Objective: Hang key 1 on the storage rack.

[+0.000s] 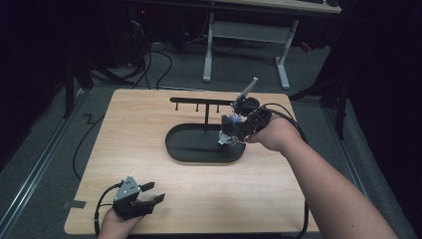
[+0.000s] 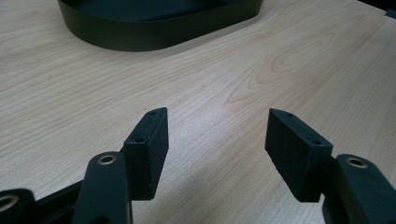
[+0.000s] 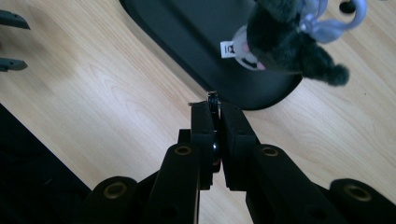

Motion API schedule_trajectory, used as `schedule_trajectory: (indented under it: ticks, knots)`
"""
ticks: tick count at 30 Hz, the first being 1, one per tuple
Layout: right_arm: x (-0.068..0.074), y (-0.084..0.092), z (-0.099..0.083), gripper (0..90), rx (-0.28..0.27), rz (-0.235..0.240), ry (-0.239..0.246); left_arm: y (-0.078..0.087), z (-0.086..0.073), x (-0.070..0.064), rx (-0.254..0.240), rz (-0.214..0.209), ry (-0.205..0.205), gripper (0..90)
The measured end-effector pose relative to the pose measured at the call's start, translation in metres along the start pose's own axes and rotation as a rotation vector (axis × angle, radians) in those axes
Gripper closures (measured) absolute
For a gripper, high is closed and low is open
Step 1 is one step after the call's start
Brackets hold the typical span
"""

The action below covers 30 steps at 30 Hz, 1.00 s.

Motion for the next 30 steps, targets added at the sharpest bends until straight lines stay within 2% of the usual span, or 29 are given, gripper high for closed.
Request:
schedule_trajectory:
  ticks: [1, 2, 3, 7, 10, 11, 13, 14, 17, 19, 20, 22, 23, 24, 30]
  knots:
    - [-0.001, 0.000, 0.003, 85.2, -0.005, -0.003, 0.020, 0.000, 0.000, 0.000, 0.000, 0.000, 0.000, 40.3]
    - [0.001, 0.001, 0.006, 85.2, 0.005, 0.000, -0.008, 0.000, 0.000, 0.000, 0.000, 0.000, -0.001, 40.3]
    - [0.000, 0.001, 0.008, 85.2, -0.002, -0.006, 0.007, 0.000, 0.000, 0.000, 0.000, 0.000, 0.000, 40.3]
    - [0.000, 0.001, 0.018, 85.2, -0.006, -0.007, 0.013, 0.001, 0.000, 0.001, 0.002, -0.004, 0.002, 40.4]
    - [0.001, 0.001, 0.022, 85.3, -0.003, 0.004, -0.008, 0.000, 0.000, 0.001, -0.001, -0.003, 0.003, 40.9]
    - [-0.001, 0.000, 0.024, 85.2, -0.016, -0.001, 0.015, 0.000, 0.000, 0.001, -0.002, -0.004, 0.003, 41.1]
    - [0.000, 0.001, 0.028, 85.2, -0.005, -0.006, -0.013, 0.000, -0.001, 0.001, -0.001, -0.005, 0.003, 41.3]
    - [-0.002, 0.001, 0.029, 85.2, -0.016, -0.011, 0.014, 0.000, -0.001, 0.001, -0.001, -0.006, 0.003, 41.4]
    - [-0.004, 0.003, 0.035, 85.2, -0.021, -0.010, -0.008, 0.001, -0.001, 0.001, -0.002, -0.007, 0.006, 41.5]
    - [-0.006, 0.004, 0.040, 85.3, -0.037, -0.014, 0.005, 0.001, -0.001, 0.001, 0.000, -0.007, 0.003, 41.5]
    - [-0.007, 0.004, 0.043, 85.2, -0.038, -0.012, -0.006, 0.001, -0.001, 0.001, 0.001, -0.008, 0.004, 41.5]
    - [-0.009, 0.004, 0.047, 85.2, -0.046, -0.019, 0.002, 0.001, -0.001, 0.001, -0.003, -0.008, 0.006, 41.5]
    - [-0.009, 0.004, 0.049, 85.2, -0.047, -0.021, -0.015, 0.001, -0.001, 0.001, -0.002, -0.007, 0.005, 41.5]
    - [-0.011, 0.004, 0.052, 85.2, -0.055, -0.020, -0.003, 0.001, -0.001, 0.001, -0.002, -0.007, 0.006, 41.5]
    - [-0.017, 0.005, 0.066, 85.3, -0.080, -0.024, -0.011, 0.001, -0.001, 0.001, -0.001, -0.005, 0.008, 41.6]
Point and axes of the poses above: each handheld gripper's, and its own axes: y roughly backward along the jaws, z roughly out of its top, x roughly to its left, the point moved 3 cm from there along -y, roughly forward along the jaws, and after that the axes turned 5 degrees about x, right-handed, at the moved point
